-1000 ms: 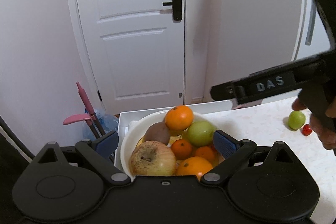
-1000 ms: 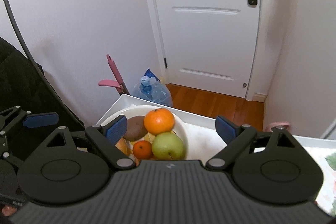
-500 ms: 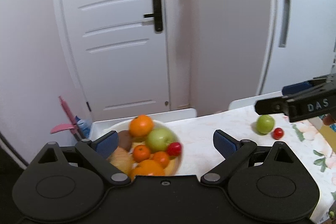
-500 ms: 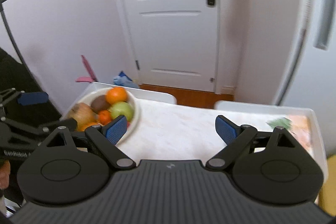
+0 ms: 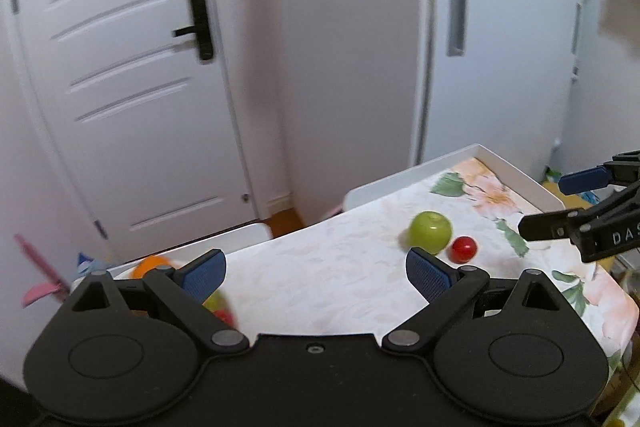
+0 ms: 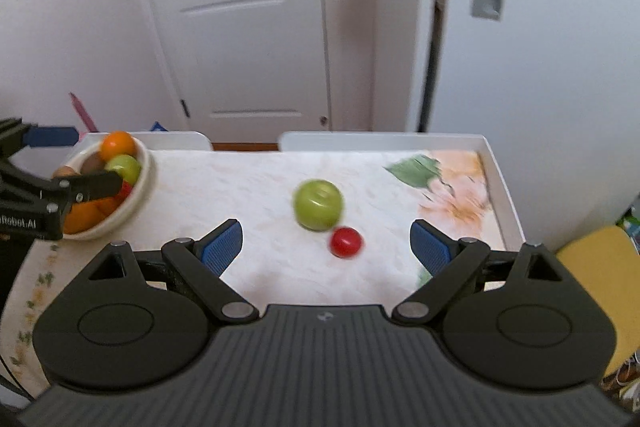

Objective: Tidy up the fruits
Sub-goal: 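Move both tools back over the green apple and red tomato, then grasp the green apple with the left tool while the right tool grasps the red tomato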

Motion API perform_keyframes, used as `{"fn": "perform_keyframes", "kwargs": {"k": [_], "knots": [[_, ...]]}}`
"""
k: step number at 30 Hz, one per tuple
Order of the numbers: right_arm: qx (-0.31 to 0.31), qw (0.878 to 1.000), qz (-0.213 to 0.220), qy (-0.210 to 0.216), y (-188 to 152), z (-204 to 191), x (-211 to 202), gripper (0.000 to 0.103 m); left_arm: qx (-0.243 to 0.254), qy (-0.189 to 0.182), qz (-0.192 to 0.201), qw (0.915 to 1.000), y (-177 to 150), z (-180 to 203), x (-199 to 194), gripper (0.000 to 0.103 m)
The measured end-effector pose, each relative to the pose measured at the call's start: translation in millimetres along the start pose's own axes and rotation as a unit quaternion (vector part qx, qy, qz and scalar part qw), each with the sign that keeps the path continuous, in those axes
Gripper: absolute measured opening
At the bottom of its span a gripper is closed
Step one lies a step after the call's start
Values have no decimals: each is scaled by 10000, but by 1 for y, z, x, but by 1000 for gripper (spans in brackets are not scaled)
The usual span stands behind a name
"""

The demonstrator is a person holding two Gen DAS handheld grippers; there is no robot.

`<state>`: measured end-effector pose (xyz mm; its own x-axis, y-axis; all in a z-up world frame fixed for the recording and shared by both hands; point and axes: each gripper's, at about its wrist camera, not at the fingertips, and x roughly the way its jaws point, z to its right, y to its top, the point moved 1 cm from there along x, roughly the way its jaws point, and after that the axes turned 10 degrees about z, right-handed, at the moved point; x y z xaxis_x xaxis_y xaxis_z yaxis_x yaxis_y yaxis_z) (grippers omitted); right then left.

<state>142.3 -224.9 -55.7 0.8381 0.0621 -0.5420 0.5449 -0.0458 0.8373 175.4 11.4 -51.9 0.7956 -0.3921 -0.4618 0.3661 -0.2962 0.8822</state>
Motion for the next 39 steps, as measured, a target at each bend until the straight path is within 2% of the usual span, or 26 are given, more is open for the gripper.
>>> {"fn": "perform_keyframes", "kwargs": {"k": [7,13,18,28,34,38,39], "knots": [[143,9991,-278,-289,-24,23,20,103,283,-609,-204,9975,3,22,55,99],[285,9976,-474,-409,-42,35,43,103,513,-1103,-451,9915,-4,42,106,99],[360,9967,-599,-424,-53,38,59,103,514,-1448,-618,9862,-10,53,140,99],[515,9949,-753,-440,-62,38,76,103,371,-1931,-820,9770,-13,66,175,92],[511,9950,-760,-398,-63,36,83,103,199,-2131,-981,9719,-16,69,190,79],[525,9949,-769,-378,-63,35,89,103,38,-2333,-1095,9662,-18,68,196,60],[530,9949,-772,-371,-63,34,91,103,-14,-2379,-1099,9651,-18,68,196,59]]}}
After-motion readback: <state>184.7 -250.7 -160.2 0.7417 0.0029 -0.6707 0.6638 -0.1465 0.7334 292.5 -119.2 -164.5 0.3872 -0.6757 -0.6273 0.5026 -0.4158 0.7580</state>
